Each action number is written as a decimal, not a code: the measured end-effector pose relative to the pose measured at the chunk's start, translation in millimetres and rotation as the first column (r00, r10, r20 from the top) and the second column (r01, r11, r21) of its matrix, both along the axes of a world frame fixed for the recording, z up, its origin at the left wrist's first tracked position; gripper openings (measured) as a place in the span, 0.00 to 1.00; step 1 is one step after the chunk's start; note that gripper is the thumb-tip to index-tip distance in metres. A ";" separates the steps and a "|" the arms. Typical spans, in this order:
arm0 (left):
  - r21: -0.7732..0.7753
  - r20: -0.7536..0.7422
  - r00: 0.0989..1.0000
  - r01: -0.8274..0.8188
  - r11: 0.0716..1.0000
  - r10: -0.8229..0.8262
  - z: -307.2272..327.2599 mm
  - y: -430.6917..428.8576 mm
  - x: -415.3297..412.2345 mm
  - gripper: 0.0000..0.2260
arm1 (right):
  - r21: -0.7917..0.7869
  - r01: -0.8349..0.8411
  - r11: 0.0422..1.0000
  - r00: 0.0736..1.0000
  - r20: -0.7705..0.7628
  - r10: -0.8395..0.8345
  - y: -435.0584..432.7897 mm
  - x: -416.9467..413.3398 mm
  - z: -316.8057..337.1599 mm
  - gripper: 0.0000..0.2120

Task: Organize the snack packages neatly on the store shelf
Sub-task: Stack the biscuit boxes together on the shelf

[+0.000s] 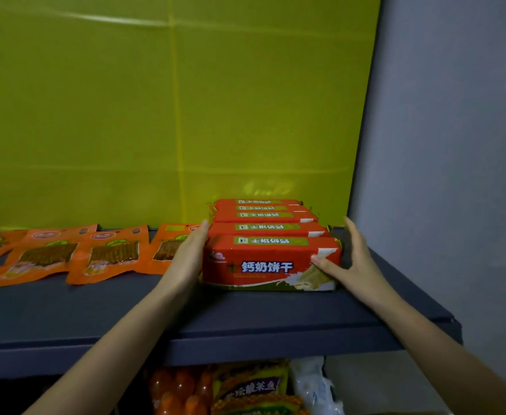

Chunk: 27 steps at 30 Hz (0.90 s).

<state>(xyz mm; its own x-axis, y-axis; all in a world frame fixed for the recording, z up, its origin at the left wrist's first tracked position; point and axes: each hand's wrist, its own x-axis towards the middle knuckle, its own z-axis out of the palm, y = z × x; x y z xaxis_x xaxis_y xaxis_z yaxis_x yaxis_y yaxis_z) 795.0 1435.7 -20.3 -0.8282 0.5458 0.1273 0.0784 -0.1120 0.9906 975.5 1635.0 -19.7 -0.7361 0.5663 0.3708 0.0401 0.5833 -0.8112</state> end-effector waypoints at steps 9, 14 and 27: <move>0.019 0.070 0.984 -0.164 0.986 0.162 -3.5 27.2 7.2 0.19 | -0.378 -0.269 0.886 0.960 -0.030 0.279 9.5 -19.5 -2.2 0.30; 0.016 0.062 0.972 -0.227 0.974 0.225 -4.0 37.5 3.7 0.20 | -0.404 -0.239 0.883 0.969 -0.038 0.245 17.0 -29.5 -2.3 0.27; -0.110 -0.742 0.607 -0.529 0.842 0.285 15.0 -33.2 9.6 0.15 | 0.455 0.084 0.887 0.974 -0.226 0.024 -19.0 -33.6 29.9 0.21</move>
